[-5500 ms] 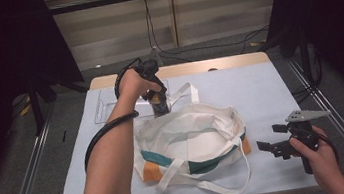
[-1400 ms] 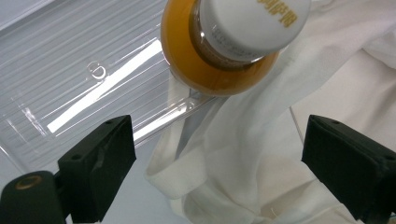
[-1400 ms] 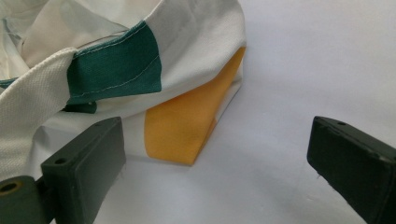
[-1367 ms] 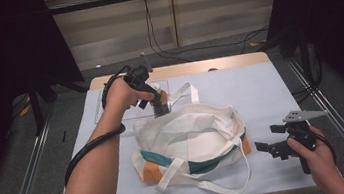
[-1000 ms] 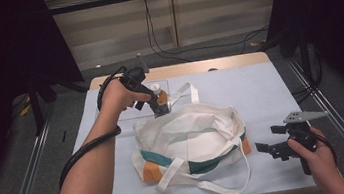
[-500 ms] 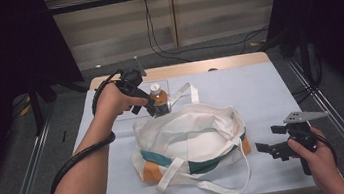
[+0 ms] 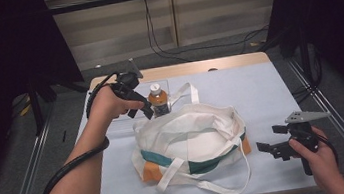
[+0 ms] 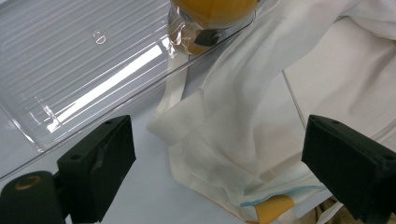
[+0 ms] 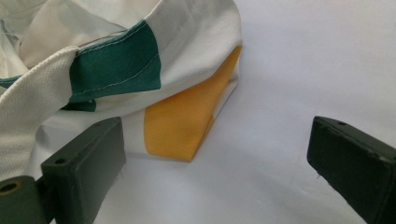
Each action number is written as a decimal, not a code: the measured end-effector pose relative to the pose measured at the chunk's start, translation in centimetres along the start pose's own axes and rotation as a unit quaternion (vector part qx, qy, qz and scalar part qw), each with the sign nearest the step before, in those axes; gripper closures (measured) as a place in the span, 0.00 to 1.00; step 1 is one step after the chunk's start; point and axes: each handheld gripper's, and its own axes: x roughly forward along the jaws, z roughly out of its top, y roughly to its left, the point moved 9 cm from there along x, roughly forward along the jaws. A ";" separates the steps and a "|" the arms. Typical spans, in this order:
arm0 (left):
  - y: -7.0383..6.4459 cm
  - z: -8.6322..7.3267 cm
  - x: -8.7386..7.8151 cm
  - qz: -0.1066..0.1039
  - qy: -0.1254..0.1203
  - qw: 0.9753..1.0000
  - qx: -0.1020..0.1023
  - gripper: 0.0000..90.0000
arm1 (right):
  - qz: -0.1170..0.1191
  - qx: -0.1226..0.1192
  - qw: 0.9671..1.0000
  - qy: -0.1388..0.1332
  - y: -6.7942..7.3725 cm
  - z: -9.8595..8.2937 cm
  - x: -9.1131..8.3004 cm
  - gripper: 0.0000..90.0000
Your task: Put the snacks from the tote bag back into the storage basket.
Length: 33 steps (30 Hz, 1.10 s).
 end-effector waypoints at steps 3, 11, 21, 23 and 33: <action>0.1 -0.3 -0.2 -0.001 -0.004 1.000 -0.002 0.10 | 0.000 0.002 1.000 0.003 0.0 -0.1 0.1 0.04; 0.7 -1.7 -0.5 -0.003 -0.010 1.000 -0.005 0.10 | -0.002 0.003 1.000 0.004 -0.4 -0.2 0.0 0.04; 1.4 -3.1 -0.4 -0.007 -0.018 1.000 -0.010 0.10 | -0.005 0.002 1.000 0.007 -0.4 -0.3 0.3 0.04; 1.5 -3.4 -0.3 -0.008 -0.020 1.000 -0.011 0.10 | -0.004 0.001 1.000 0.009 -0.4 -0.3 0.4 0.04; 2.0 -5.1 0.4 -0.017 -0.025 0.999 -0.017 0.10 | -0.007 0.003 1.000 0.012 -0.5 -0.5 0.4 0.04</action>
